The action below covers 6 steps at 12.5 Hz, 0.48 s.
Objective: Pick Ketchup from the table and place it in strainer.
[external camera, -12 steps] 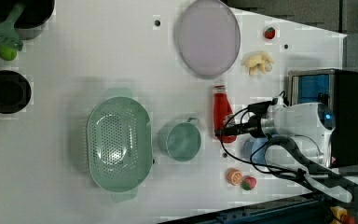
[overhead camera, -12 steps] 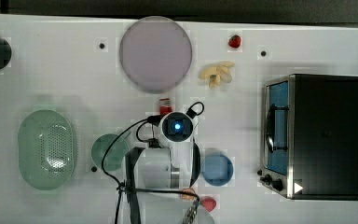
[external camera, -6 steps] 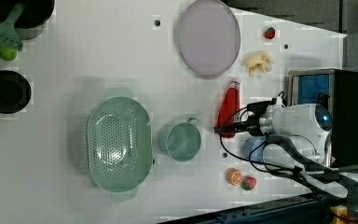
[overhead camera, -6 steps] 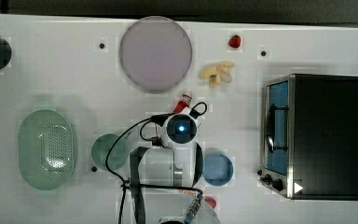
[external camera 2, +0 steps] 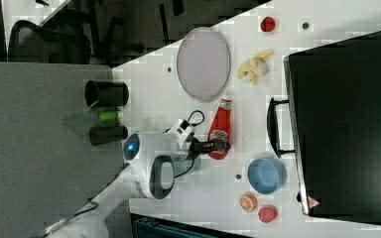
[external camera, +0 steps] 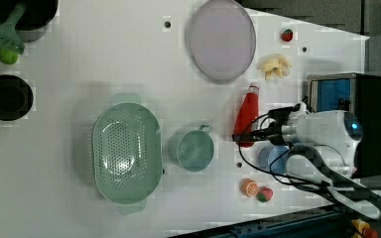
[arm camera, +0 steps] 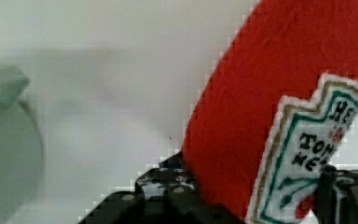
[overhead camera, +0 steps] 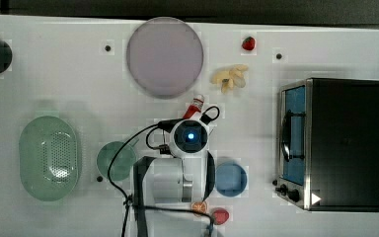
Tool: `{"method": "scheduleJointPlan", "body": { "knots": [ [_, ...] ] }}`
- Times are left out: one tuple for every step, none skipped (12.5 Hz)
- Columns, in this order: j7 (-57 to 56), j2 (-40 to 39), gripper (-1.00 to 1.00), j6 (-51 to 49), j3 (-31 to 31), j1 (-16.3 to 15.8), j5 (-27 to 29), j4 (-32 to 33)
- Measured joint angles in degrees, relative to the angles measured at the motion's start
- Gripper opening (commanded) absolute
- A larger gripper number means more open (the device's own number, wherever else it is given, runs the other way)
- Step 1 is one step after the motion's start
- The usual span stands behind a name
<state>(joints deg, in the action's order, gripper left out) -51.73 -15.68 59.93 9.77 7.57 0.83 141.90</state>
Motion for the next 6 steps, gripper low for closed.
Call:
{"method": "scheduleJointPlan", "body": {
  "knots": [
    [0.0,3.4,0.29,-2.4,0.6,0.2,-0.1,-0.1],
    [0.0,7.7,0.29,-6.1,1.0,0.1,-0.1,-0.3],
    [0.4,12.2,0.29,-10.9,1.9,0.2,-0.1,-1.1],
    [1.0,16.6,0.29,-15.1,3.3,0.6,0.0,-2.2],
    [1.8,20.4,0.29,-19.5,4.6,0.5,0.0,-4.1],
    [3.0,23.6,0.29,-23.1,5.8,0.2,0.5,-6.3]
  ]
}}
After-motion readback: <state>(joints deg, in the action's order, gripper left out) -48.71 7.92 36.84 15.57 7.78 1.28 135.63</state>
